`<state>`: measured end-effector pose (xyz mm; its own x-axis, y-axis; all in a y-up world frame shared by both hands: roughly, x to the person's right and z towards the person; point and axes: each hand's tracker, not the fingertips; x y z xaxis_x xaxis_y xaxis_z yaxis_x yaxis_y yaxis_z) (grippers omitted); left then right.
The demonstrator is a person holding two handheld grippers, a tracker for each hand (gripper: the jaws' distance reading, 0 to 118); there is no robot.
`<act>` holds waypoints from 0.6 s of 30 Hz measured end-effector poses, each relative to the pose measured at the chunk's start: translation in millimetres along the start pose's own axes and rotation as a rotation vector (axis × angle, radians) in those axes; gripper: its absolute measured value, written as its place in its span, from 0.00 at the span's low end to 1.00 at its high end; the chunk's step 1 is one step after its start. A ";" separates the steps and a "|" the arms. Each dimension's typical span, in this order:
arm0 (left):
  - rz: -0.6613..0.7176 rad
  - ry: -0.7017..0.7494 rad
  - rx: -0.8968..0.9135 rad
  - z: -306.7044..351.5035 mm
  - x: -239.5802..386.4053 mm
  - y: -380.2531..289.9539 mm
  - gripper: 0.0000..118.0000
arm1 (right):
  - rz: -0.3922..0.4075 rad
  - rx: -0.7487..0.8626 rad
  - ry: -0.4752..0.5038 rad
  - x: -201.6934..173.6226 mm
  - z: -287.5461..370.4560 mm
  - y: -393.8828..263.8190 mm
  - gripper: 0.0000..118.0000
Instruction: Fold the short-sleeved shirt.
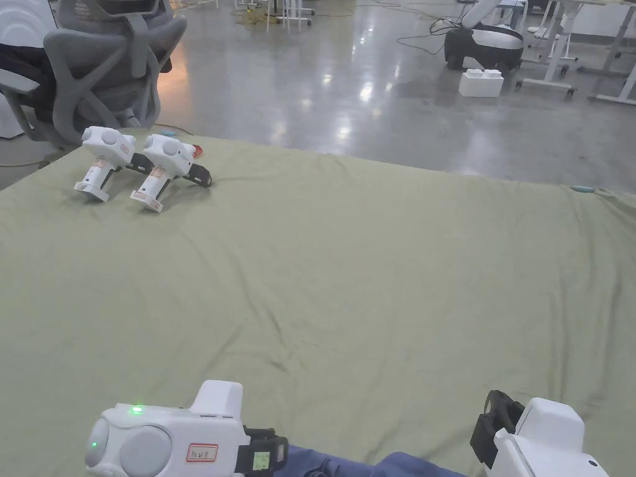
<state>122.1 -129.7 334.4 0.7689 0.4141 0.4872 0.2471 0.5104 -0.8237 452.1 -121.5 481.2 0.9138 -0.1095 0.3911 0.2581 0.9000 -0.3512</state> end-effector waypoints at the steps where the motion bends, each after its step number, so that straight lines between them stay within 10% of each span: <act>1: -0.007 0.035 -0.007 -3.1 -2.2 -1.3 0.14 | 0.000 0.000 0.000 -0.4 -0.2 -0.4 0.00; 18: 0.057 -0.102 -0.106 -81.1 10.7 -39.4 0.03 | 0.001 -0.036 -0.018 3.9 -2.4 -13.7 0.00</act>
<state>168.4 -206.4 348.5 0.7206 0.5173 0.4616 0.2702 0.4036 -0.8741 452.9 -135.3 485.5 0.9084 -0.1011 0.4058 0.2689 0.8843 -0.3816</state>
